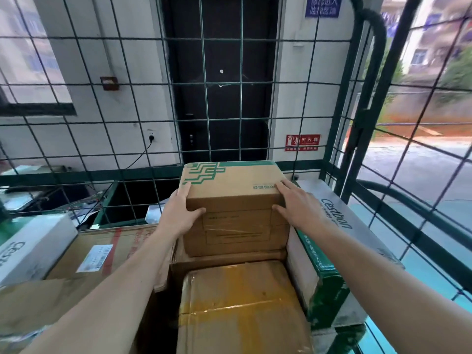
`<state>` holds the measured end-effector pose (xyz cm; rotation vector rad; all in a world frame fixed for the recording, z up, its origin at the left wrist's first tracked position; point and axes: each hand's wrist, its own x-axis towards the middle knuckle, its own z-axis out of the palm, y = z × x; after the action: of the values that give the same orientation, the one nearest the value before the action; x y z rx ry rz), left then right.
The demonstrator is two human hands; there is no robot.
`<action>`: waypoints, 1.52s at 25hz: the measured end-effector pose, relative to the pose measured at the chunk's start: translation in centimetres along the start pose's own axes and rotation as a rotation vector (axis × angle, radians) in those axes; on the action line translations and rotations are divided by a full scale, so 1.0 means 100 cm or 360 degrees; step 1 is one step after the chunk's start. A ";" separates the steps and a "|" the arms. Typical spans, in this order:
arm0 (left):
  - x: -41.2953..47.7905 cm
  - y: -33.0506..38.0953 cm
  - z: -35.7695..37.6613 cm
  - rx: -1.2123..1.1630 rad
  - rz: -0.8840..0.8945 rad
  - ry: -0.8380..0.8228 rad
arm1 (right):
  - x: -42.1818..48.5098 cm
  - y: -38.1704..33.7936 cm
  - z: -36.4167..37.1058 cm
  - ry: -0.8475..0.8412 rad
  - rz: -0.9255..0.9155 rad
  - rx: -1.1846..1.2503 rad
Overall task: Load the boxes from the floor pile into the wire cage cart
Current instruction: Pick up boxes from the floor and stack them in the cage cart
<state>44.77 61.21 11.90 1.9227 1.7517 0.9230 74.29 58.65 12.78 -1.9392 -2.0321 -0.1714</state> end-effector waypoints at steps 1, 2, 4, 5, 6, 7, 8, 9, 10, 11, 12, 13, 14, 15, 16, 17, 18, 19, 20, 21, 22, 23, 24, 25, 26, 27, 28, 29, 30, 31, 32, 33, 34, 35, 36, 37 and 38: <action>0.005 -0.002 0.002 -0.0003 -0.0001 -0.0003 | 0.004 -0.001 0.002 -0.0009 0.0022 0.0008; 0.011 -0.005 0.004 -0.0005 -0.0002 -0.0007 | 0.010 -0.001 0.005 -0.0017 0.0032 0.0007; 0.018 -0.009 0.007 -0.0014 0.0003 -0.0024 | 0.017 -0.001 0.008 -0.0027 0.0032 -0.0005; 0.021 -0.011 0.007 -0.0014 0.0007 -0.0023 | 0.019 0.000 0.009 -0.0035 0.0034 -0.0010; 0.022 -0.012 0.008 -0.0005 0.0005 -0.0021 | 0.020 0.000 0.009 -0.0046 0.0041 -0.0012; 0.021 -0.012 0.007 0.0006 0.0001 -0.0012 | 0.019 -0.001 0.011 -0.0057 0.0056 -0.0020; 0.020 -0.013 0.005 0.0030 -0.0014 -0.0014 | 0.019 -0.002 0.012 -0.0060 0.0072 -0.0036; 0.018 -0.011 0.003 0.0087 -0.0035 -0.0032 | 0.018 -0.004 0.012 -0.0074 0.0090 -0.0057; 0.017 -0.007 0.001 0.0155 -0.0055 -0.0056 | 0.019 -0.004 0.009 -0.0105 0.0103 -0.0088; 0.013 -0.004 -0.004 0.0218 -0.0074 -0.0100 | 0.021 -0.006 0.003 -0.0166 0.0125 -0.0126; 0.005 -0.005 -0.011 0.0232 -0.0094 -0.0151 | 0.021 -0.012 -0.002 -0.0232 0.0139 -0.0171; -0.003 -0.007 -0.017 0.0178 -0.0118 -0.0211 | 0.020 -0.014 -0.007 -0.0288 0.0169 -0.0209; -0.015 -0.016 -0.031 0.0090 -0.0146 -0.0214 | 0.016 -0.021 -0.010 -0.0284 0.0190 -0.0218; -0.024 -0.029 -0.048 0.0025 -0.0156 -0.0178 | 0.008 -0.027 -0.011 -0.0171 0.0196 -0.0177; -0.034 -0.047 -0.067 0.0032 -0.0177 -0.0136 | -0.005 -0.039 -0.011 0.0024 0.0172 -0.0073; -0.047 -0.070 -0.089 0.0101 -0.0213 -0.0070 | -0.024 -0.058 -0.008 0.0195 0.0126 0.0094; -0.059 -0.098 -0.112 0.0188 -0.0278 -0.0011 | -0.045 -0.082 -0.002 0.0282 0.0075 0.0309; -0.073 -0.125 -0.134 0.0290 -0.0369 0.0025 | -0.066 -0.109 0.004 0.0240 0.0034 0.0558; -0.089 -0.153 -0.156 0.0375 -0.0487 0.0016 | -0.085 -0.139 0.013 0.0130 0.0004 0.0790; -0.103 -0.176 -0.171 0.0455 -0.0594 -0.0005 | -0.099 -0.166 0.018 -0.0033 0.0001 0.0948; -0.120 -0.200 -0.185 0.0527 -0.0696 -0.0024 | -0.111 -0.193 0.024 -0.0215 0.0001 0.1052; -0.135 -0.221 -0.197 0.0597 -0.0776 -0.0035 | -0.122 -0.221 0.030 -0.0404 0.0011 0.1156; -0.150 -0.237 -0.206 0.0644 -0.0846 -0.0048 | -0.130 -0.243 0.035 -0.0576 0.0061 0.1229; -0.163 -0.254 -0.212 0.0669 -0.0897 -0.0075 | -0.137 -0.262 0.047 -0.0717 0.0143 0.1304; -0.175 -0.268 -0.216 0.0656 -0.0939 -0.0116 | -0.143 -0.279 0.056 -0.0843 0.0216 0.1360; -0.189 -0.281 -0.219 0.0609 -0.0957 -0.0167 | -0.150 -0.297 0.066 -0.0949 0.0294 0.1429; -0.199 -0.288 -0.217 0.0545 -0.0977 -0.0204 | -0.158 -0.308 0.075 -0.1042 0.0371 0.1528; -0.207 -0.296 -0.215 0.0491 -0.0950 -0.0211 | -0.165 -0.317 0.083 -0.1088 0.0443 0.1652; -0.213 -0.301 -0.217 0.0448 -0.0915 -0.0193 | -0.171 -0.327 0.086 -0.1090 0.0529 0.1761; -0.216 -0.304 -0.221 0.0394 -0.0876 -0.0165 | -0.176 -0.334 0.084 -0.1051 0.0604 0.1826; -0.218 -0.306 -0.227 0.0361 -0.0874 -0.0172 | -0.179 -0.338 0.081 -0.0980 0.0678 0.1813; -0.219 -0.307 -0.236 0.0355 -0.0891 -0.0231 | -0.182 -0.339 0.078 -0.0928 0.0748 0.1749; -0.219 -0.306 -0.245 0.0353 -0.0931 -0.0305 | -0.184 -0.338 0.074 -0.0902 0.0771 0.1641; -0.218 -0.303 -0.257 0.0348 -0.0941 -0.0360 | -0.184 -0.336 0.068 -0.0869 0.0765 0.1518; -0.218 -0.298 -0.269 0.0312 -0.0947 -0.0373 | -0.184 -0.337 0.056 -0.0854 0.0725 0.1412; -0.217 -0.289 -0.280 0.0254 -0.0925 -0.0356 | -0.183 -0.340 0.042 -0.0834 0.0696 0.1344; -0.215 -0.279 -0.291 0.0194 -0.0897 -0.0318 | -0.180 -0.343 0.030 -0.0814 0.0667 0.1327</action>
<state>4.33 40.08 9.42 1.3941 2.0924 0.4156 40.37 40.10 9.01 -1.8475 -1.4757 1.1704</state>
